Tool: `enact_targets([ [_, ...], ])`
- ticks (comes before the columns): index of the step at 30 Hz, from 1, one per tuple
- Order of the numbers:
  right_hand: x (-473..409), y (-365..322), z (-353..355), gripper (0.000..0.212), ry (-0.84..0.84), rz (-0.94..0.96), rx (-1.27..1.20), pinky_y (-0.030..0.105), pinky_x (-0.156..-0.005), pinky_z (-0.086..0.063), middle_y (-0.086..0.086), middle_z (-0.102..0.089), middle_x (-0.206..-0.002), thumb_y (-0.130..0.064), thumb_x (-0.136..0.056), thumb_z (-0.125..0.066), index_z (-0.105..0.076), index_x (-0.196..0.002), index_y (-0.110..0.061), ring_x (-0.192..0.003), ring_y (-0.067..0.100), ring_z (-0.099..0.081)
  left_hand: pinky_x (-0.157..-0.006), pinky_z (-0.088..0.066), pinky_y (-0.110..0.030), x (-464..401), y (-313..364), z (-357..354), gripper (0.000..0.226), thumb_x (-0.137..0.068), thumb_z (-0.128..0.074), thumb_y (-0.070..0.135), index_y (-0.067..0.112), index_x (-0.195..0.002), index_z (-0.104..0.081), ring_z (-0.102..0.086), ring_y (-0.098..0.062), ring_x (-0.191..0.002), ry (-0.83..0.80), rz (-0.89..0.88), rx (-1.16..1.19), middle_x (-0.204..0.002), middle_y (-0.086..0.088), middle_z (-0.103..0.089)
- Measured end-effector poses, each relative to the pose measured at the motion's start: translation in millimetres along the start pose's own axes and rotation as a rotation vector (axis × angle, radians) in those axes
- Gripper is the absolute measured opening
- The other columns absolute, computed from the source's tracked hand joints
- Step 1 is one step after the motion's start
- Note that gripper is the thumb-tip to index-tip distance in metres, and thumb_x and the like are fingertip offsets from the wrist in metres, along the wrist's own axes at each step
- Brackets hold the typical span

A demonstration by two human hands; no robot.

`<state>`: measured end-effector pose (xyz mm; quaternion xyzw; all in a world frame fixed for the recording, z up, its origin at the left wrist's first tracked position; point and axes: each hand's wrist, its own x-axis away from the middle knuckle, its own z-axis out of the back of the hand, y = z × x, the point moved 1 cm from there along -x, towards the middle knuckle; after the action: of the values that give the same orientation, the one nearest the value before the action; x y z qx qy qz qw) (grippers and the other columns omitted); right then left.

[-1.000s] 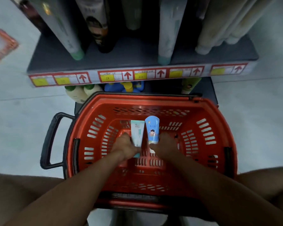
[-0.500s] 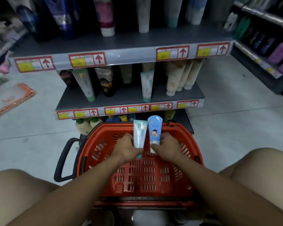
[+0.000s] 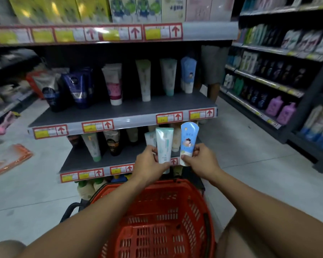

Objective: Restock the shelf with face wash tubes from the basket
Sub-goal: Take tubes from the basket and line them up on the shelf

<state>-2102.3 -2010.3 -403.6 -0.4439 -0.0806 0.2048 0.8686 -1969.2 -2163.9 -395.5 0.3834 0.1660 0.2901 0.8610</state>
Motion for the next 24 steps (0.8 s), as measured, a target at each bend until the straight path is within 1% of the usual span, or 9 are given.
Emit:
enact_targets([
  [1,-4.3,-4.5,8.0,0.03,0.015,0.006,0.003,0.037,-0.074,-0.057,-0.008,-0.07,-0.086,-0.038,-0.077,-0.081,-0.059,-0.095,-0.027,-0.079,0.013,-0.067,-0.053,-0.045,-0.012,-3.2,9.7,3.2,0.046,-0.075,-0.089,0.033,0.024,-0.104,-0.055,-0.064,-0.006,-0.078,0.014,-0.016,0.005,-0.09,0.011,-0.066],
  [4,-19.3,-18.4,29.0,0.035,0.061,0.031,-0.029,0.039,-0.076,-0.058,-0.009,-0.072,-0.086,-0.039,-0.075,-0.082,-0.062,-0.1,-0.025,-0.079,0.012,-0.069,-0.064,-0.055,-0.024,-14.5,36.4,11.2,0.044,-0.074,-0.089,0.033,0.027,-0.101,-0.055,-0.066,-0.003,-0.078,0.054,-0.046,0.023,-0.087,0.014,-0.067],
  [6,-28.6,-29.9,41.7,0.036,0.079,0.051,-0.037,0.037,-0.076,-0.058,-0.008,-0.071,-0.09,-0.035,-0.077,-0.083,-0.062,-0.103,-0.022,-0.08,0.011,-0.068,-0.065,-0.054,-0.022,-24.1,52.5,16.0,0.043,-0.074,-0.088,0.032,0.026,-0.103,-0.057,-0.066,0.0,-0.079,0.069,-0.062,0.033,-0.09,0.014,-0.069],
  [9,-45.2,-44.7,57.1,0.035,0.088,0.079,-0.066,0.037,-0.077,-0.06,-0.006,-0.072,-0.095,-0.031,-0.078,-0.083,-0.061,-0.104,-0.023,-0.082,0.009,-0.069,-0.057,-0.046,-0.013,-39.0,75.2,23.5,0.043,-0.077,-0.087,0.03,0.025,-0.106,-0.056,-0.064,0.002,-0.079,0.078,-0.089,0.057,-0.092,0.014,-0.068],
  [14,-78.7,-61.5,75.6,0.037,0.134,0.127,-0.065,0.043,-0.078,-0.06,-0.008,-0.07,-0.09,-0.036,-0.075,-0.082,-0.06,-0.102,-0.024,-0.083,0.012,-0.069,-0.057,-0.049,-0.017,-68.7,109.1,32.6,0.047,-0.077,-0.087,0.033,0.024,-0.111,-0.055,-0.067,-0.003,-0.086,0.101,-0.135,0.046,-0.096,0.013,-0.067],
  [16,-91.9,-66.8,80.5,0.037,0.146,0.147,-0.074,0.042,-0.075,-0.06,-0.007,-0.07,-0.091,-0.035,-0.076,-0.083,-0.059,-0.102,-0.023,-0.082,0.011,-0.068,-0.058,-0.05,-0.018,-82.9,120.2,34.4,0.048,-0.076,-0.088,0.035,0.023,-0.11,-0.056,-0.067,-0.005,-0.085,0.124,-0.151,0.039,-0.095,0.012,-0.068],
  [19,-115.1,-73.4,85.9,0.038,0.163,0.164,-0.066,0.041,-0.075,-0.06,-0.007,-0.07,-0.093,-0.034,-0.077,-0.082,-0.059,-0.105,-0.022,-0.081,0.01,-0.069,-0.06,-0.05,-0.018,-105.0,134.6,36.5,0.047,-0.075,-0.087,0.033,0.022,-0.11,-0.057,-0.066,-0.001,-0.082,0.162,-0.166,0.044,-0.09,0.015,-0.068],
  [22,-140.6,-77.7,88.1,0.042,0.167,0.184,-0.054,0.043,-0.076,-0.061,-0.006,-0.071,-0.097,-0.036,-0.077,-0.082,-0.058,-0.109,-0.022,-0.084,0.012,-0.07,-0.061,-0.049,-0.019,-129.4,143.6,35.8,0.048,-0.076,-0.087,0.035,0.024,-0.111,-0.055,-0.066,-0.002,-0.083,0.195,-0.166,0.048,-0.09,0.015,-0.067],
  [24,-155.9,-78.6,88.2,0.042,0.192,0.187,-0.031,0.043,-0.077,-0.06,-0.004,-0.071,-0.1,-0.036,-0.078,-0.082,-0.057,-0.109,-0.022,-0.086,0.014,-0.07,-0.065,-0.053,-0.022,-145.9,146.2,33.9,0.05,-0.077,-0.086,0.036,0.024,-0.113,-0.055,-0.067,-0.005,-0.085,0.216,-0.152,0.049,-0.091,0.014,-0.067],
])
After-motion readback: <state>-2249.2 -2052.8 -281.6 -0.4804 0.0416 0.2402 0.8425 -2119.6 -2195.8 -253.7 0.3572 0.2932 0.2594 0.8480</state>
